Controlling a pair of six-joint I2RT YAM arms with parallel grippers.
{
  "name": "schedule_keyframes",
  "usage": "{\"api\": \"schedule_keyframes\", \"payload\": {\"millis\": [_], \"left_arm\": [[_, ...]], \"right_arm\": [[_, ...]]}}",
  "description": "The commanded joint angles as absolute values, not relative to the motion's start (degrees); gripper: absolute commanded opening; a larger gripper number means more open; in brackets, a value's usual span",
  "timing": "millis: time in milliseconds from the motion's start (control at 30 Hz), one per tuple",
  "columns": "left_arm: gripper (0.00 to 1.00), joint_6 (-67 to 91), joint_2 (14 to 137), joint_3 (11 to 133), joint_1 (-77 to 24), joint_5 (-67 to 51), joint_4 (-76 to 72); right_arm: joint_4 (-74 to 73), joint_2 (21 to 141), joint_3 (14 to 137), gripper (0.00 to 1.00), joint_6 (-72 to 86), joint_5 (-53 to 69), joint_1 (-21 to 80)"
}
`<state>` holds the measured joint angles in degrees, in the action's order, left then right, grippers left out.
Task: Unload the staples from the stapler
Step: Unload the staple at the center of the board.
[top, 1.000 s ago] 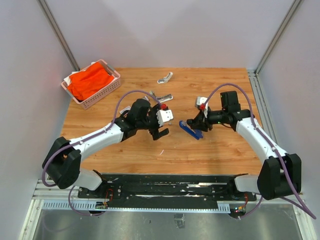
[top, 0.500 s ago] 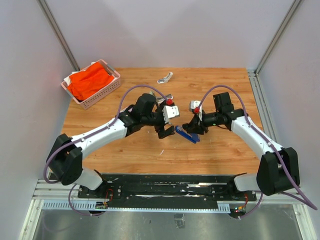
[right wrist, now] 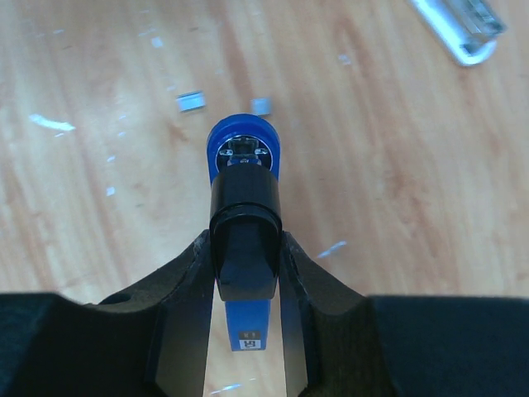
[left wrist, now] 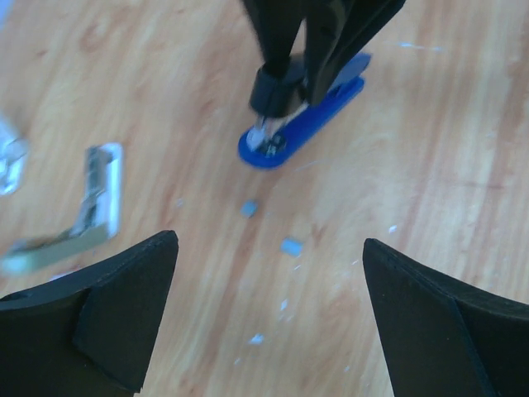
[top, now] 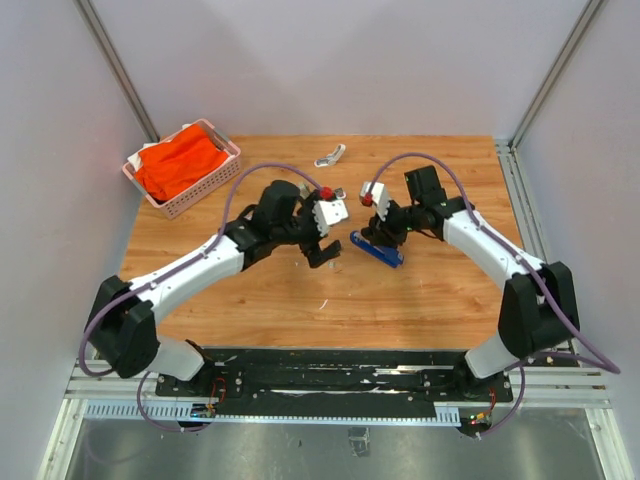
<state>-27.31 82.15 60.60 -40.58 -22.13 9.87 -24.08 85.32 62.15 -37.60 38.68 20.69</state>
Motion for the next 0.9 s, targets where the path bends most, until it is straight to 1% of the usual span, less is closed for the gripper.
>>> {"api": "schedule_keyframes", "payload": {"millis": [0, 133, 267, 433, 500, 667, 867], "left_arm": [[0.98, -27.51, 73.75, 57.2, -32.56, -20.7, 9.22], [0.98, -27.08, 66.83, 52.12, -24.97, -19.81, 9.25], [0.98, -25.2, 61.11, 47.81, -15.56, -18.23, 8.96], [0.98, -21.87, 54.58, 41.41, -2.71, -18.23, 6.78], [0.98, -21.25, 52.52, 38.77, 0.72, -18.35, 5.63], [0.98, -20.84, 48.08, 34.18, 4.7, -17.77, 3.72], [0.98, -20.17, 47.27, 34.26, 4.92, -18.32, 3.98]], "right_arm": [[-27.38, 91.74, 73.92, 0.01, -36.29, 28.4, 22.53], [-33.5, 100.01, 85.54, 0.0, -37.03, 23.15, 24.44], [-38.27, 107.97, 93.94, 0.01, -37.3, 18.67, 27.17], [-42.53, 115.06, 101.63, 0.0, -37.74, 13.73, 30.99], [-43.17, 117.05, 103.38, 0.0, -38.36, 11.06, 32.71], [-44.51, 120.84, 106.53, 0.0, -40.19, 4.94, 36.37], [-44.68, 123.57, 108.56, 0.0, -41.12, 4.44, 38.44]]}}
